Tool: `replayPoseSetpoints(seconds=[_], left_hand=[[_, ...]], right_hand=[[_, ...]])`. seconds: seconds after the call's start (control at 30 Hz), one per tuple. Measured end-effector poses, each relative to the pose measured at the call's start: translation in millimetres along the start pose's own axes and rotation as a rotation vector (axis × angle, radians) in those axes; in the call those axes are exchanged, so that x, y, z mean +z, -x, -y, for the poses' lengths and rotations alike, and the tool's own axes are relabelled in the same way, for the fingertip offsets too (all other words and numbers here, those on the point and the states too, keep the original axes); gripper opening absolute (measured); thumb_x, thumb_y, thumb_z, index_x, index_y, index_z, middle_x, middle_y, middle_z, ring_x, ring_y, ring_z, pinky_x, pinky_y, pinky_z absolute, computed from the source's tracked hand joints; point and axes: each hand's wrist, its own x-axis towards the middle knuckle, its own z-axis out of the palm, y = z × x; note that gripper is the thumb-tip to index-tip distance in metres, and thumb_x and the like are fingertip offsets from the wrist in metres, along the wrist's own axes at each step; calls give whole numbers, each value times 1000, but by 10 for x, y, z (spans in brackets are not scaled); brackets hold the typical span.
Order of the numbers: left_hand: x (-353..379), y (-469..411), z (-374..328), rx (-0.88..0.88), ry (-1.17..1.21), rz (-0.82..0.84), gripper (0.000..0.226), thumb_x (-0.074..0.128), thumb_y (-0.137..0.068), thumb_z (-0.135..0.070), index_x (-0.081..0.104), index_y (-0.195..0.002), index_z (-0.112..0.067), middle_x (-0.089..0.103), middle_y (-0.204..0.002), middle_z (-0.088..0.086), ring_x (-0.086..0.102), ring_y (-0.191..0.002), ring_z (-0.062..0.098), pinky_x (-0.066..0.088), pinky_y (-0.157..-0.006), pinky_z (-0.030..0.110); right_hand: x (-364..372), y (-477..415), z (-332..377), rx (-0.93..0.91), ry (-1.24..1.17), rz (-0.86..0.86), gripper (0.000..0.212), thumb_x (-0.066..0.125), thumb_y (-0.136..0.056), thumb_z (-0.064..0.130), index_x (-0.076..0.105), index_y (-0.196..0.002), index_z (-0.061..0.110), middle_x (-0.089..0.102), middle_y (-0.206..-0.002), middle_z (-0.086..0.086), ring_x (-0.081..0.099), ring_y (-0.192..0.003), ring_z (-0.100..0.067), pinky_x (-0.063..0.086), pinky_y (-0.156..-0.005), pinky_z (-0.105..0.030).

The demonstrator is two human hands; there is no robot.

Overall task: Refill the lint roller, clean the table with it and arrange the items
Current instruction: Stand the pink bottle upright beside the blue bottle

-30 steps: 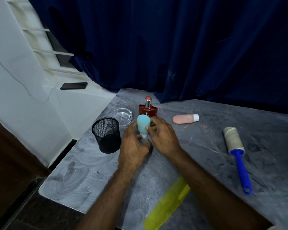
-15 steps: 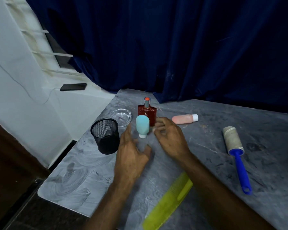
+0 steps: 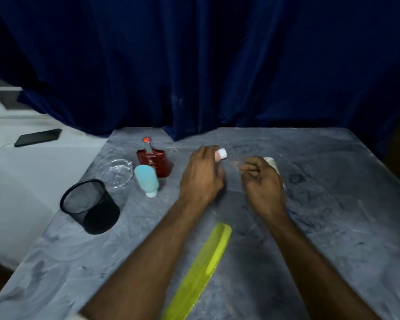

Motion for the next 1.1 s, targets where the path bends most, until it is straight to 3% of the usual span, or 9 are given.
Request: replayPoseSetpoints(seconds=[0.1,0.2,0.3,0.4,0.7,0.8,0.9,1.03,1.1], left_hand=[[168,-466,-2,-52,-198,121,52,69,-94,-24,56,-144,-14,57,-142,11,60,-128,34,53,-103,47],[300,-734,30,-130,-349,253,52,70,-93,-36,57,-139,-16,58,-137,11,63,-123,36,51,-90,44],[392,-835,118,-157,-416,309,56,72,-91,-41,55,-139,-19,57,-138,11,62,-126,37,52,-96,45],[414,-884,189,-141,-437,296,55,72,-93,-37,53,-140,-16,56,-138,14,63,-126,40,53,-95,47],[416,-808,220,-123,-457,243,57,78,-83,-43,62,-133,-22,52,-134,9,68,-111,36,57,-85,46],[375,-661,187,-102,-292,146,53,76,-82,-43,62,-129,-23,54,-130,6,68,-105,34,56,-80,43],[304,-368,58,-76,12,-44,49,66,-79,-50,64,-122,-25,61,-123,0,69,-99,27,58,-82,40],[262,49,-80,-92,403,-269,37,77,-81,-36,66,-115,-29,67,-112,-10,72,-75,7,62,-72,34],[229,218,-81,-146,556,-328,38,82,-79,-30,65,-114,-30,71,-113,-9,74,-74,9,64,-70,35]], right_hand=[[-161,44,-107,46,-37,1,32,63,-88,2,69,-118,12,75,-106,-2,71,-89,-8,58,-90,-29],[-248,98,-176,56,-41,12,32,64,-87,2,71,-116,11,77,-102,-2,72,-86,-12,59,-91,-35],[-255,146,-196,74,-72,34,30,62,-85,5,72,-112,12,78,-96,-1,71,-82,-14,59,-92,-47],[-212,164,-168,111,-110,59,33,57,-78,18,72,-107,20,78,-93,3,74,-83,-18,59,-90,-49],[-66,153,-226,184,-265,147,24,61,-78,22,70,-96,35,79,-88,7,76,-86,-15,63,-86,-50],[-33,134,-254,236,-323,157,24,63,-86,7,71,-96,28,79,-88,0,77,-87,-21,64,-83,-45],[18,122,-213,324,-489,175,22,58,-96,-5,69,-96,15,76,-96,-16,75,-84,-24,63,-73,-30],[66,106,-94,468,-728,232,22,52,-105,11,69,-110,-3,77,-107,-23,77,-96,-34,64,-85,-37],[74,104,-42,499,-818,255,29,52,-106,18,69,-117,-3,78,-107,-21,77,-99,-34,62,-91,-41]])
